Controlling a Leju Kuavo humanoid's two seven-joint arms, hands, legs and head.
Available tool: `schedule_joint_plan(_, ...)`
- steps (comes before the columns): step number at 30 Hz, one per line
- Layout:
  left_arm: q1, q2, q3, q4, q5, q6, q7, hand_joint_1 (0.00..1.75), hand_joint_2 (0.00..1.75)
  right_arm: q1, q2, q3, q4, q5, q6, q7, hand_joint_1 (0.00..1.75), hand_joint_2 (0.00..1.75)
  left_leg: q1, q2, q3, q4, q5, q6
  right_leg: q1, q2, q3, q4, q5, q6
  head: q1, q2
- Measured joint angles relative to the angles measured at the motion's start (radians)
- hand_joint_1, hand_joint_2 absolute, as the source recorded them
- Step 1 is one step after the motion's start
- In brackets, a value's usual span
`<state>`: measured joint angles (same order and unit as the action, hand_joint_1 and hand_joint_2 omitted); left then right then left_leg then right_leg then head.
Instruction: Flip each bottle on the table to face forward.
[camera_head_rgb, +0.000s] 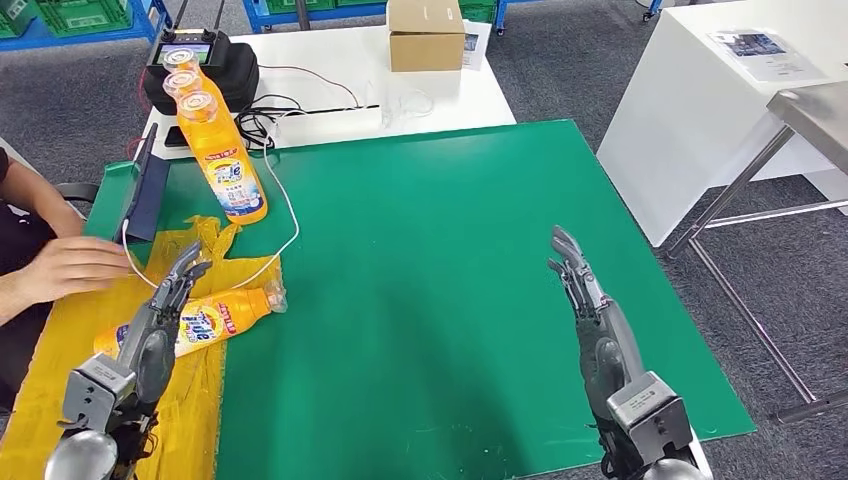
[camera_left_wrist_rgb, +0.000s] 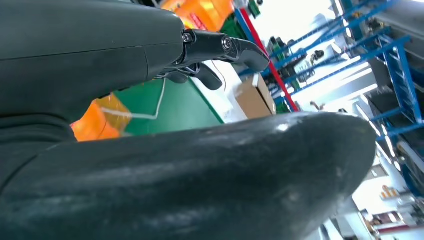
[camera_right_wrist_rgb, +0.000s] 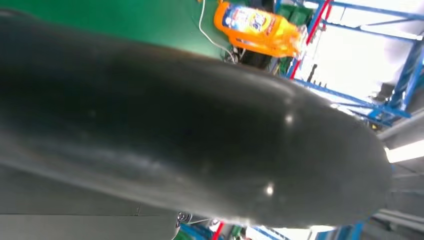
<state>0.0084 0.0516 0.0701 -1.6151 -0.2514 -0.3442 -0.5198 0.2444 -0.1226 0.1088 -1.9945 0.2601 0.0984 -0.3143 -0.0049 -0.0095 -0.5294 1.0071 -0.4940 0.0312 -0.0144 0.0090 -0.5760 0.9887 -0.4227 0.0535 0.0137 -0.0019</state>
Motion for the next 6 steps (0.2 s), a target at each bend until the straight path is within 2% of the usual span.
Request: schedule_joint_plan(6,0.042,-0.009,-0.020,-0.054,0.034,-0.031,-0.016,0.00,0.00,0.001,0.043,-0.006,-0.007,0.106,-0.036,-0.022,0.00,0.00,0.000,0.000,0.000,0.000,0.000,0.000,0.000,0.000,0.000,0.000,0.000,0.000,0.000,0.000)
